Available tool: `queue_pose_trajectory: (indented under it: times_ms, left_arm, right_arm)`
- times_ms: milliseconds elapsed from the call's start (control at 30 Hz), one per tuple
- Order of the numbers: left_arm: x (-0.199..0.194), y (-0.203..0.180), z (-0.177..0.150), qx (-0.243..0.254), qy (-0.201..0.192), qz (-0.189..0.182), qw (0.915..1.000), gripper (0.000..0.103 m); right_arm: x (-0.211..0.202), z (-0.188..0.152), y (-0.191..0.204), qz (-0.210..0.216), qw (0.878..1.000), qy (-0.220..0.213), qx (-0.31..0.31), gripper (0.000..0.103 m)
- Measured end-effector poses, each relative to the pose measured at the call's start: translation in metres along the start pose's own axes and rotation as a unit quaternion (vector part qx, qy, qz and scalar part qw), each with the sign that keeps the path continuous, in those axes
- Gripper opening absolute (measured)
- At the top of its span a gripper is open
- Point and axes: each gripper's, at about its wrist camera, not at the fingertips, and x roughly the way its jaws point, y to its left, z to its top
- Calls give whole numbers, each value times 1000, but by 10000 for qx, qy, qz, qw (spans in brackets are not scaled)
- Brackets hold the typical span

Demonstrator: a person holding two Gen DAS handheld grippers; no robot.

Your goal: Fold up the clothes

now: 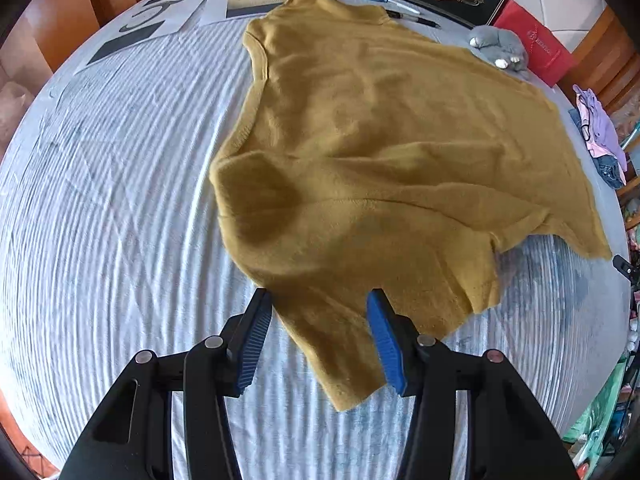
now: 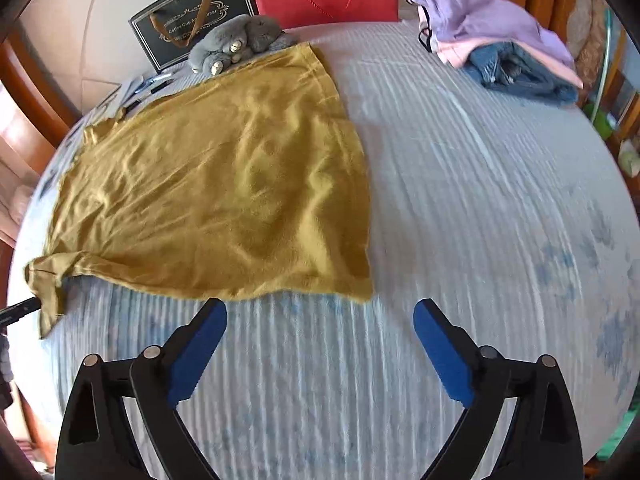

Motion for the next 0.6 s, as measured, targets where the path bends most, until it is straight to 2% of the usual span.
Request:
queue_pose_trajectory:
  times_ms: [33, 67, 100, 133, 167, 200, 367, 433, 467, 533, 600]
  left_arm:
    - [1, -6, -2, -1, -29, 90, 10000, 22]
    - [1, -12, -4, 81, -33, 183, 9998, 9]
    - [0, -17, -6, 154, -34, 258, 9995, 4]
    - [-1, -19, -9, 155, -8, 191, 9997, 4]
    - [-3, -20, -11, 161, 16, 137, 9998, 4]
    - [-6, -21, -14, 206, 16, 166, 9996, 3]
    - [-32, -15, -39, 369, -24, 83, 9993, 3]
    - [-40, -11, -51, 413, 18, 30, 9991, 3]
    - [-37, -11, -59, 476, 168, 42, 9987, 3]
    - [-31, -10, -74, 595, 449, 66, 9972, 3]
    - [-33, -6, -82, 570, 458, 89, 9973, 3]
  right_arm:
    - [4, 2, 2, -98, 9999, -34, -46, 95]
    - [11, 3, 3, -123, 9999, 69, -86, 90]
    - [18, 4, 4, -148, 9997, 172, -126, 77]
    - [23, 4, 6, -294, 9989, 302, -200, 41]
    - [21, 4, 10, -564, 9975, 230, -344, 17]
    - [19, 4, 10, -444, 9981, 281, -322, 8]
    - [-10, -10, 0, -647, 9976, 161, -164, 4]
    - [-15, -21, -15, -823, 9963, 265, -15, 4]
    - [-15, -26, -21, -925, 9950, 373, -3, 4]
    - [-19, -38, -34, -900, 9948, 457, 102, 4]
    - [-25, -42, -38, -739, 9964, 344, 232, 7]
